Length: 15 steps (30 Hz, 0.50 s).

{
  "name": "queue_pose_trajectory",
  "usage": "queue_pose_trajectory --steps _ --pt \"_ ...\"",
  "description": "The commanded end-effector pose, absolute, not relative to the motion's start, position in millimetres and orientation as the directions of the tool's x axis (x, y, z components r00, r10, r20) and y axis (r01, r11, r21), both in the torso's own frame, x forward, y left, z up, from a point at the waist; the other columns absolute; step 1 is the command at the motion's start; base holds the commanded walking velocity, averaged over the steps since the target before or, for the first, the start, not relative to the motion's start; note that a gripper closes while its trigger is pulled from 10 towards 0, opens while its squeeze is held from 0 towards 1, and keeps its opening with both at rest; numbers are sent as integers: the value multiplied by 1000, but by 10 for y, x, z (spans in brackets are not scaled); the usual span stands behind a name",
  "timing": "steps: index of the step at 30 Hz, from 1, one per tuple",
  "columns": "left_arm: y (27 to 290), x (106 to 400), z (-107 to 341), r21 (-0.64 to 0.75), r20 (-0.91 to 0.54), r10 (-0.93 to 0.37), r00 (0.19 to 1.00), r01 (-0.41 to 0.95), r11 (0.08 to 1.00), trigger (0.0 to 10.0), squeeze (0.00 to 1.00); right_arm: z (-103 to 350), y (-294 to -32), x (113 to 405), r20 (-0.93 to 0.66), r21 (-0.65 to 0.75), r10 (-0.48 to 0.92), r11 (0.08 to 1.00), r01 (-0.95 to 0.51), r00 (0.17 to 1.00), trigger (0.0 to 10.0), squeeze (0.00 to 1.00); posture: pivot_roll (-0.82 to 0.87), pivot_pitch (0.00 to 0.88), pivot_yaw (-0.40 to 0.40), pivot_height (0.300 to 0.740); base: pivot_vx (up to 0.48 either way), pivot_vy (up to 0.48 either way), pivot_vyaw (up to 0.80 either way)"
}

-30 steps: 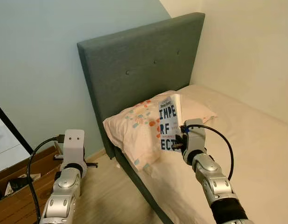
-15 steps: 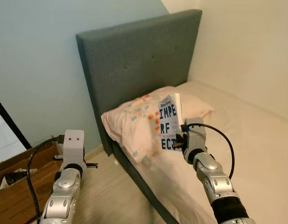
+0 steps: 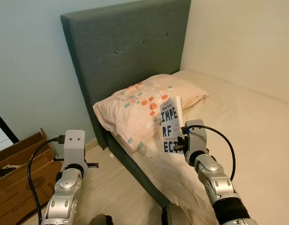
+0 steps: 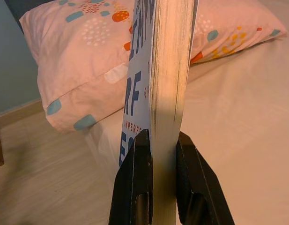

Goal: Clean up the room

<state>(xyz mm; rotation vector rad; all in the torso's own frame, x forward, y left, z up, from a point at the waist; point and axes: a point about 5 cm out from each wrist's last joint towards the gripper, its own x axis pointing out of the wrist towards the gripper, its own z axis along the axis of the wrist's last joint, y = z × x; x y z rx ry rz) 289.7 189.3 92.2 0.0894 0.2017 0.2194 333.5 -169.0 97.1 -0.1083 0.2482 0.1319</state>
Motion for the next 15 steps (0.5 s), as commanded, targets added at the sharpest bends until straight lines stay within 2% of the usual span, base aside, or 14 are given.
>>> queue_pose_trajectory --steps 1,14,15 --pt "1907 2898 901 121 -194 240 951 -220 968 10000 0 1068 -1652 3349 -203 -109 140 980 -164 969 10000 0 -71 71 -12 620 0 0 0" --pt "1958 2813 861 134 -206 264 942 -240 961 10000 0 1086 -1634 3363 -207 -115 164 975 -191 964 10000 0 -56 91 -12 620 0 0 0" --pt "1965 2796 860 139 -205 268 941 -243 960 10000 0 1097 -1639 3377 -211 -117 172 973 -200 962 10000 0 -56 108 -36 620 0 0 0"
